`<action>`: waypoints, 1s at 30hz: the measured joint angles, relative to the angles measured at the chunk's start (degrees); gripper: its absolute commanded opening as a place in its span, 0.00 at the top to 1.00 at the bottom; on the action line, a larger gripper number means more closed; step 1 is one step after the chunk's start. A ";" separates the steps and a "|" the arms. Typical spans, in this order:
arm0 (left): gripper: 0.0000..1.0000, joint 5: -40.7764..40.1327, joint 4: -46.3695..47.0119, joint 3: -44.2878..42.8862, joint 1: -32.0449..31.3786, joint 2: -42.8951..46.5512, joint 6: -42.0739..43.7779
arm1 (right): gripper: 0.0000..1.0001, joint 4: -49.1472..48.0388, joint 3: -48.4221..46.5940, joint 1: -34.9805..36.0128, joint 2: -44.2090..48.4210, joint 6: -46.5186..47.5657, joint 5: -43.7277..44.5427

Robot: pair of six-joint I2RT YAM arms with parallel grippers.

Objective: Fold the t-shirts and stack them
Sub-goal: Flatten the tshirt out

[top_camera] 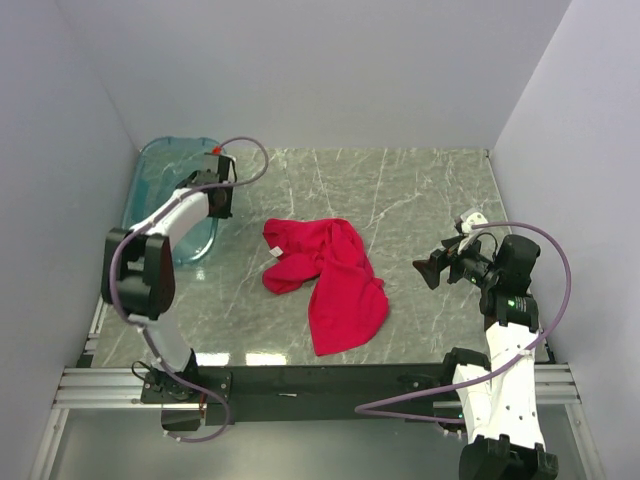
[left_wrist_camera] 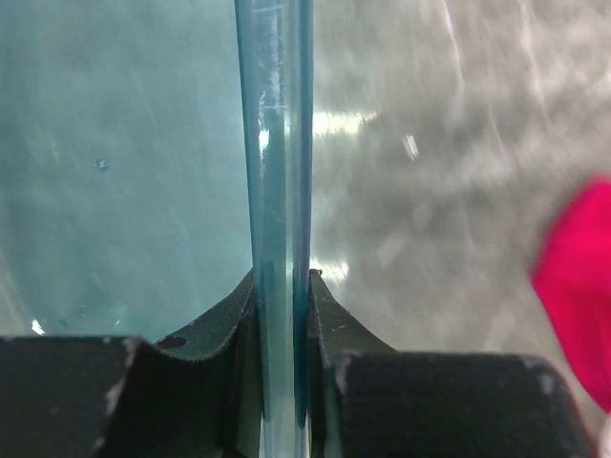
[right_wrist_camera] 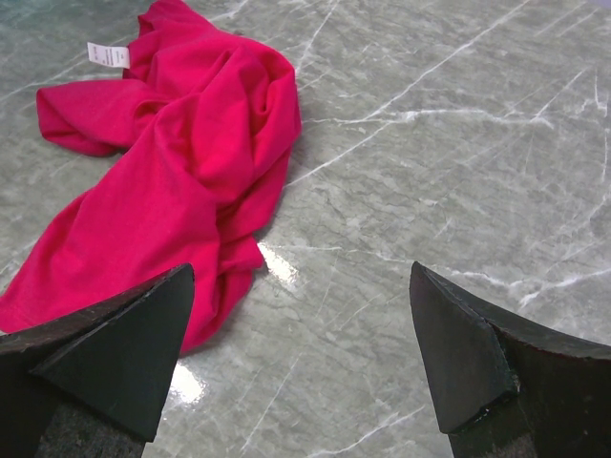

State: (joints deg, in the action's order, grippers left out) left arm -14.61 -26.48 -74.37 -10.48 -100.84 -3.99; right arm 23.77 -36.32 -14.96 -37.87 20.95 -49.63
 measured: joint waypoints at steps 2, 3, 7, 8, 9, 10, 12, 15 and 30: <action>0.97 -1.01 1.03 -3.87 0.44 -4.35 3.58 | 0.01 0.02 0.00 0.00 0.04 -0.02 -0.02; 0.97 -1.57 1.44 -5.35 0.55 -6.27 5.01 | 0.01 0.02 0.00 0.00 0.04 -0.02 -0.04; 0.96 -2.38 0.09 -14.23 1.57 -14.78 8.17 | 0.01 0.17 0.00 0.00 0.04 0.13 -0.42; 0.95 -2.40 0.07 -15.80 1.90 -16.17 8.83 | 0.01 0.28 0.00 0.00 0.04 0.20 -0.52; 0.95 -2.38 0.00 -17.11 2.32 -17.38 9.20 | 0.01 0.39 0.00 0.00 0.04 0.24 -0.74; 0.95 -2.58 -0.20 -18.14 2.82 -18.18 9.33 | 0.01 0.50 0.00 0.00 0.04 0.28 -0.87; 0.93 -2.82 -0.81 -19.37 3.80 -19.10 9.35 | 0.01 0.68 0.00 0.00 0.07 0.42 -1.07; 0.78 -3.21 -1.09 -19.87 5.29 -19.61 9.33 | 0.01 0.87 0.00 0.00 0.17 0.42 -1.31; 0.07 -1.03 5.01 -9.88 3.87 7.65 2.29 | 0.02 6.84 0.00 3.30 -1.31 10.56 -8.41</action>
State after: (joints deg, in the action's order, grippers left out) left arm -15.64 -21.47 -84.25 -6.61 -93.19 -1.69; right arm 30.61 -36.32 -11.66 -39.18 31.51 -58.04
